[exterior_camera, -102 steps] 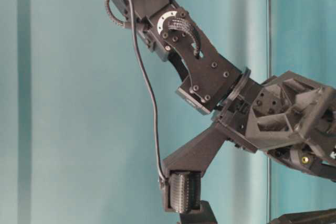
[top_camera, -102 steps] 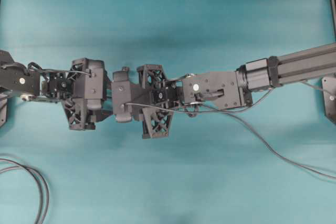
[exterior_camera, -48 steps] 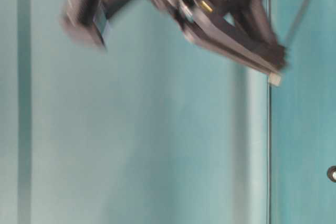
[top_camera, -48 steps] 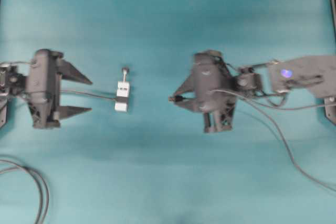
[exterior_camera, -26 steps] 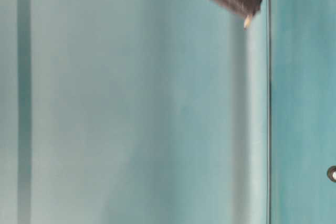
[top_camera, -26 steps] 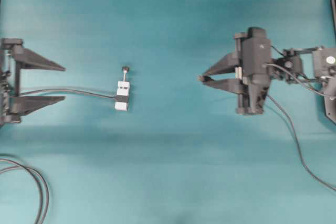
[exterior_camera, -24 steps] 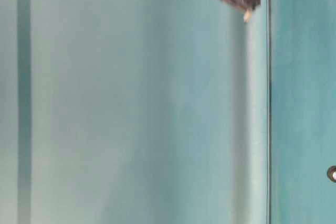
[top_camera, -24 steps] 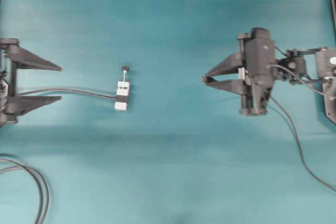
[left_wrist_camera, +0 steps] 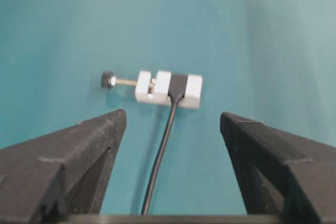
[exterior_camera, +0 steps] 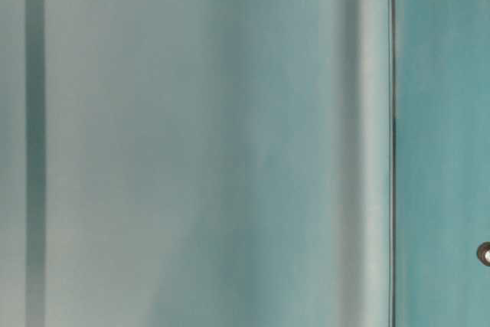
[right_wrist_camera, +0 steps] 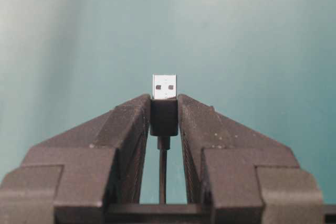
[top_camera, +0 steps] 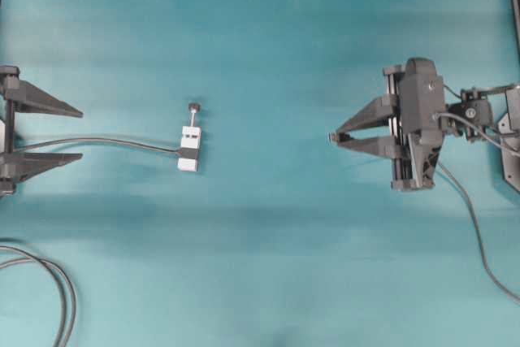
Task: Insert the USB cable into the female connector supported by the left arm.
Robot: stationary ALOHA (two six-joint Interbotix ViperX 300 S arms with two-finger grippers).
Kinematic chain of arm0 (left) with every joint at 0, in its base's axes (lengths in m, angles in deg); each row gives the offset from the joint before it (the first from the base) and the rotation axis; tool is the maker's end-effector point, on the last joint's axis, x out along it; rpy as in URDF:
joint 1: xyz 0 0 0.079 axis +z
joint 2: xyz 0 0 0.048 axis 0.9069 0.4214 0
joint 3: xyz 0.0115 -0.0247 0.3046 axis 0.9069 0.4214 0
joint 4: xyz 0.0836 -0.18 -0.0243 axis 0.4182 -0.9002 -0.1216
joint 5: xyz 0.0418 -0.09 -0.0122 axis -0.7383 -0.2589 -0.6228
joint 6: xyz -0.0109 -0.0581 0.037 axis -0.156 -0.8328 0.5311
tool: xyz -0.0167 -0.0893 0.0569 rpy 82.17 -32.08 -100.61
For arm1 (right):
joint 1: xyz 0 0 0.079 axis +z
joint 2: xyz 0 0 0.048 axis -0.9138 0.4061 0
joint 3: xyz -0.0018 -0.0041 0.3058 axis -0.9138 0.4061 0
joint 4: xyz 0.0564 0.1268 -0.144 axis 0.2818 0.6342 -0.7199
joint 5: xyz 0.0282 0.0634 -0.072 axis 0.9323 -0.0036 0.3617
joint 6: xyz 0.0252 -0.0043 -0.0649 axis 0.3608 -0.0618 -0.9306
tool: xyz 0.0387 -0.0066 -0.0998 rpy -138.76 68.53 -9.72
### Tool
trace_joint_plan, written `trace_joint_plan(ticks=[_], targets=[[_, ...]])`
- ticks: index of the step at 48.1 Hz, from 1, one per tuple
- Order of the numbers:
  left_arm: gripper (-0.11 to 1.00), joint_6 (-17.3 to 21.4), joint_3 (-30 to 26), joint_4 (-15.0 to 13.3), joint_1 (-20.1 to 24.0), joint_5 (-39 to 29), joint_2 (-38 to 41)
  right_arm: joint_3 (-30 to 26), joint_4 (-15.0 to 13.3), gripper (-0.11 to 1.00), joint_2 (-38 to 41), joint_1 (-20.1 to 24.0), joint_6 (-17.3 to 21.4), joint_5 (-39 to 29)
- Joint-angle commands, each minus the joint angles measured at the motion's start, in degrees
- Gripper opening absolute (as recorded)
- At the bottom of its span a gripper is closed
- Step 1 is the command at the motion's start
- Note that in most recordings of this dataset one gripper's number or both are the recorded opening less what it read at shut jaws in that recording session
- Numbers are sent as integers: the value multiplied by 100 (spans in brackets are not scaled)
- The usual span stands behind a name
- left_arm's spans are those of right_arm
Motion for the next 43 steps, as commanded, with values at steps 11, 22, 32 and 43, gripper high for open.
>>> trace_joint_plan(ticks=[11, 22, 32, 43], targets=[[85, 18, 114, 18, 18, 1652, -9, -53, 0, 21, -79, 53, 0, -606], [85, -53, 721, 18, 18, 2171, -18, 211, 0, 21, -79, 70, 9, -721], [85, -62, 817, 18, 9, 2030, -18, 299, 9, 21, -79, 149, 0, -1002], [85, -53, 1020, 18, 18, 1749, -26, 316, 9, 21, -79, 176, 9, -1028]])
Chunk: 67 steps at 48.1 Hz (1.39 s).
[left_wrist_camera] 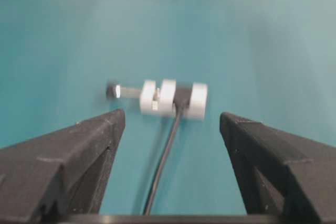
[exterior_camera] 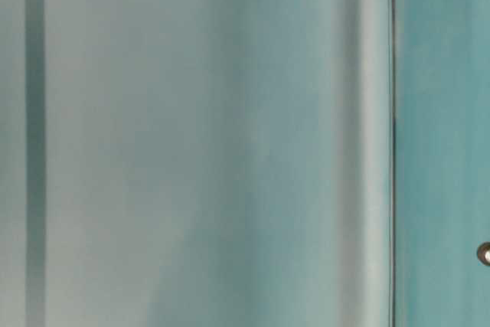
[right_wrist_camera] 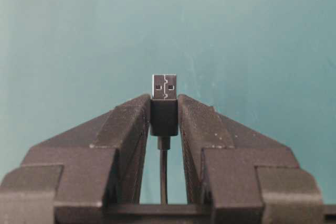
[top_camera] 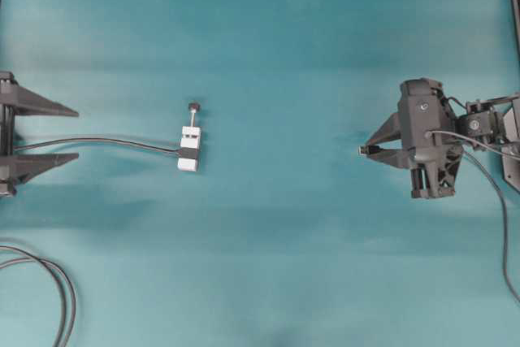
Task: Insert the USB cable into the female connector supported by the left arm.
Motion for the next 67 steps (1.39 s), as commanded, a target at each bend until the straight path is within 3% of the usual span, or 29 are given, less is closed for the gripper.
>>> trace_joint_plan(ticks=[1, 38, 67], targets=[[85, -44, -53, 9, 9, -9, 26, -35, 9, 21, -62, 18, 9, 9], [85, -44, -53, 9, 9, -9, 26, 580, 0, 21, -62, 18, 9, -9], [85, -44, -53, 9, 9, -9, 26, 589, 0, 21, -62, 26, 9, -26]])
